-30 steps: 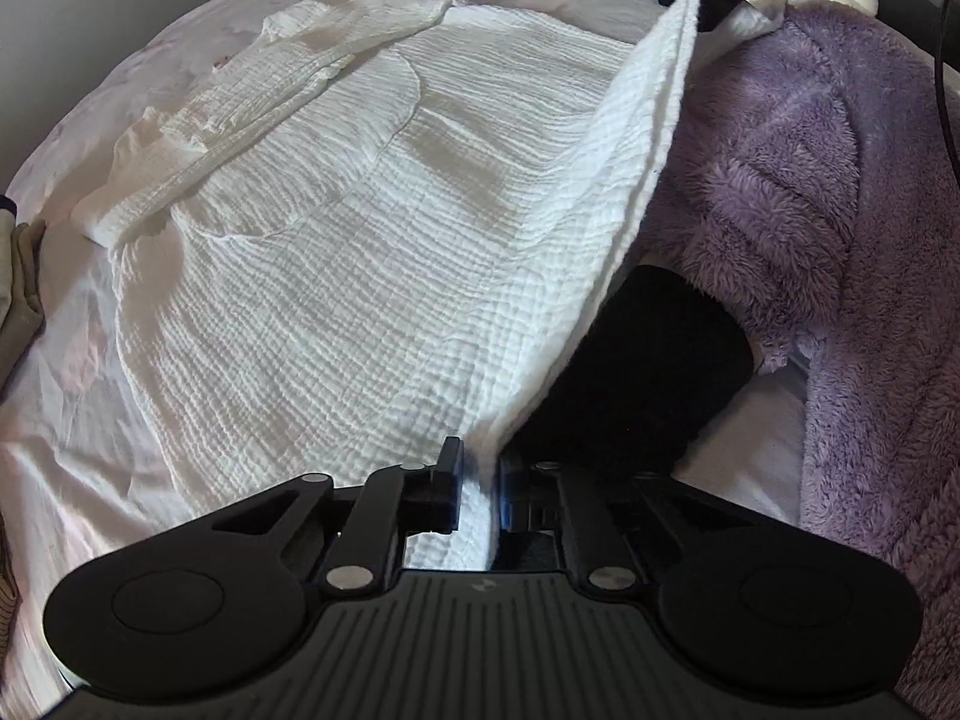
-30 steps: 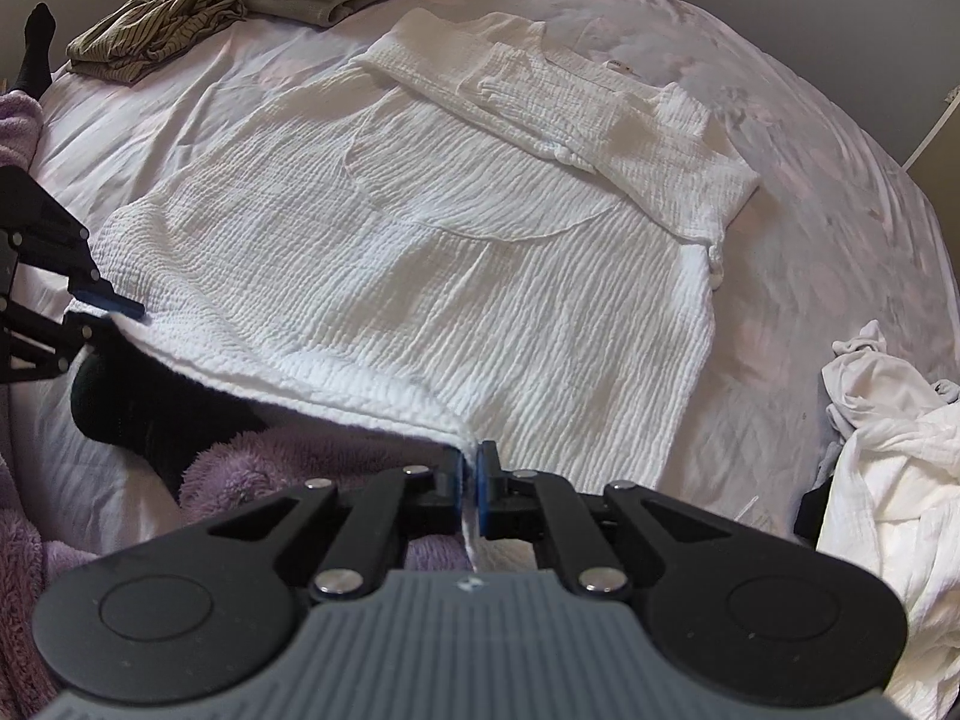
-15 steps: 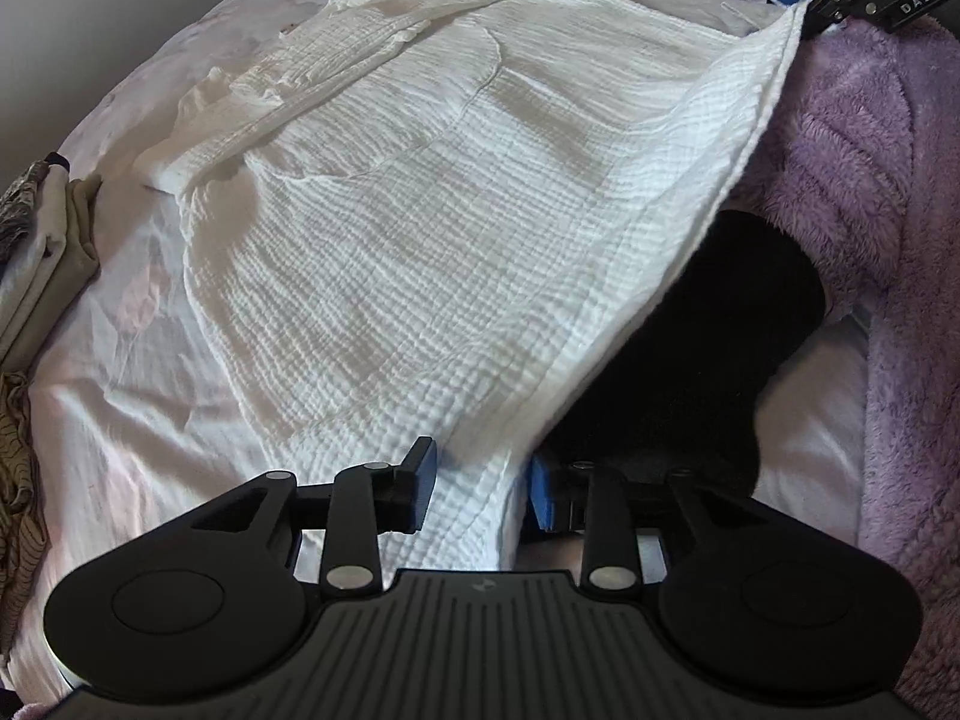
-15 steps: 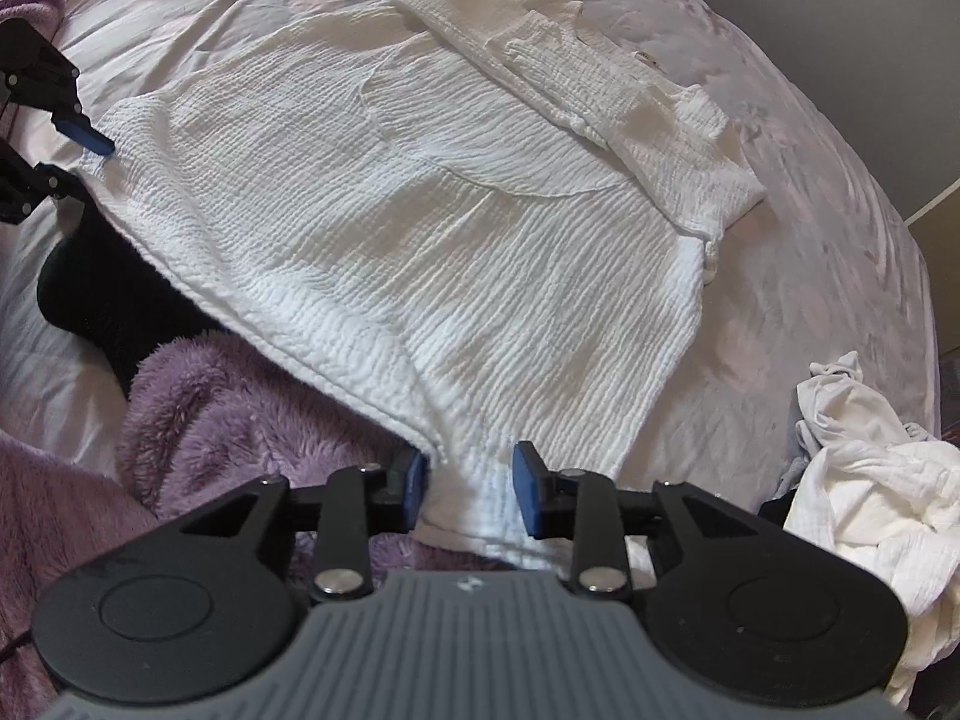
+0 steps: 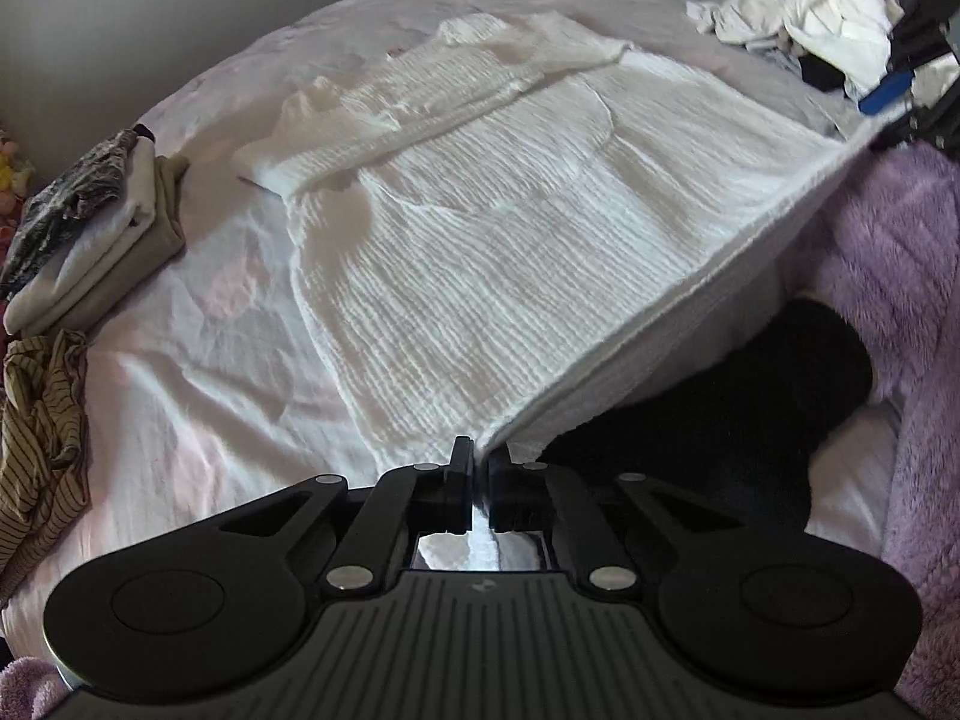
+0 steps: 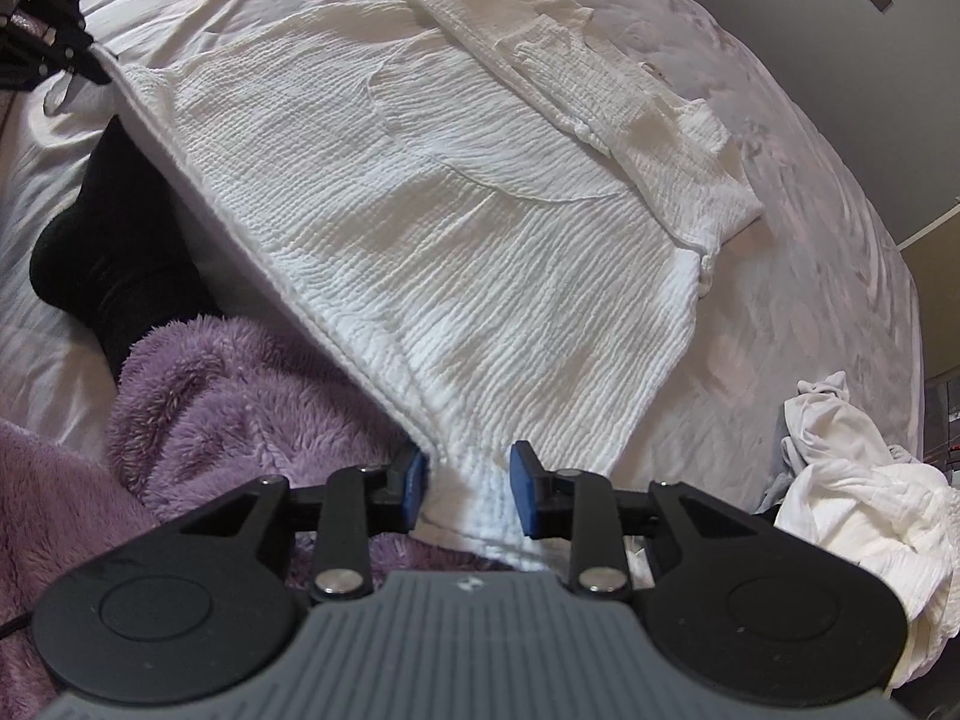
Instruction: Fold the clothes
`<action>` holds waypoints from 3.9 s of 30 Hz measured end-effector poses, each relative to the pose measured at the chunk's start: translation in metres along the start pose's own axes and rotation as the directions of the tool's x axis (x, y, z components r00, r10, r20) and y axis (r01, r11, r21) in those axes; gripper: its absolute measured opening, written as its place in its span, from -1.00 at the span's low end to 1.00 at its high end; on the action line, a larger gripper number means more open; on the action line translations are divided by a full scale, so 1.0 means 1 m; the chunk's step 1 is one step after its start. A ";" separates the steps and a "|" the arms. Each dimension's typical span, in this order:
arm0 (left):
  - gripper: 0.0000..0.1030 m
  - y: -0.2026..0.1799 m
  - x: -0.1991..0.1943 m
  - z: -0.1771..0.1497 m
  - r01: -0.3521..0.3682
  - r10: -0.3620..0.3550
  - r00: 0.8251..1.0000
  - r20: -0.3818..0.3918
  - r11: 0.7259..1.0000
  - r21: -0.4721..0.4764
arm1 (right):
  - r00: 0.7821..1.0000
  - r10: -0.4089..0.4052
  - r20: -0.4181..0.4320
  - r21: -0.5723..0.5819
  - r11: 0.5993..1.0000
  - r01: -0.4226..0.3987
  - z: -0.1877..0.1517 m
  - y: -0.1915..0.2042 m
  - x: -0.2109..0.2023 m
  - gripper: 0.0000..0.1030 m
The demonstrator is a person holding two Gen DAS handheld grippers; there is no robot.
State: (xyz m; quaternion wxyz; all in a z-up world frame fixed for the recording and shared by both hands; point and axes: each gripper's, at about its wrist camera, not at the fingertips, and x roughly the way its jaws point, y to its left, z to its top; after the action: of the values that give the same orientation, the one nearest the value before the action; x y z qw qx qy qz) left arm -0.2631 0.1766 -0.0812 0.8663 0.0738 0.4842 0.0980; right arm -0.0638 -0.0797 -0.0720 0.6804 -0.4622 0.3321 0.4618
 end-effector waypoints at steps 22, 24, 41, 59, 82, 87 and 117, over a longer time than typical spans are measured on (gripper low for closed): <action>-0.96 0.077 -0.042 0.145 -0.189 0.185 0.953 0.238 0.982 -0.006 | 0.940 -0.281 0.191 0.174 0.953 0.249 0.075 -0.095 -0.044 -0.89; -0.96 0.090 -0.036 0.166 -0.204 0.200 0.949 0.242 0.979 -0.011 | 0.933 -0.297 0.204 0.170 0.949 0.265 0.092 -0.111 -0.040 -0.89; -0.96 0.201 0.143 0.306 -0.256 0.258 0.962 0.089 0.966 -0.033 | 0.933 -0.319 0.169 0.115 0.946 0.302 0.270 -0.248 0.124 -0.89; -0.88 0.243 0.346 0.312 -0.177 0.167 0.983 -0.078 0.973 -0.149 | 0.981 -0.189 0.042 0.314 0.935 0.166 0.300 -0.297 0.331 -0.68; -0.05 0.213 0.170 0.171 -0.091 0.135 0.988 0.074 0.900 -0.425 | 0.979 -0.165 0.122 0.797 0.604 0.002 0.117 -0.265 0.180 0.05; -0.05 0.187 0.154 0.119 -0.054 0.100 0.993 0.066 0.864 -0.501 | 0.978 -0.144 0.152 0.893 0.444 -0.073 0.054 -0.228 0.163 0.05; -0.95 0.144 0.172 0.098 -0.153 0.167 0.985 0.037 0.957 -0.248 | 0.895 -0.430 0.118 0.778 0.601 0.186 0.008 -0.176 0.180 -1.00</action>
State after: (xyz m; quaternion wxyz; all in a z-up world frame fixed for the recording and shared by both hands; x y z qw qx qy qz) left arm -0.1052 0.3542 -0.1398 0.8717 0.0083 0.4356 0.2243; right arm 0.1647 -0.0400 -0.1709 0.9201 -0.1173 0.3016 0.2206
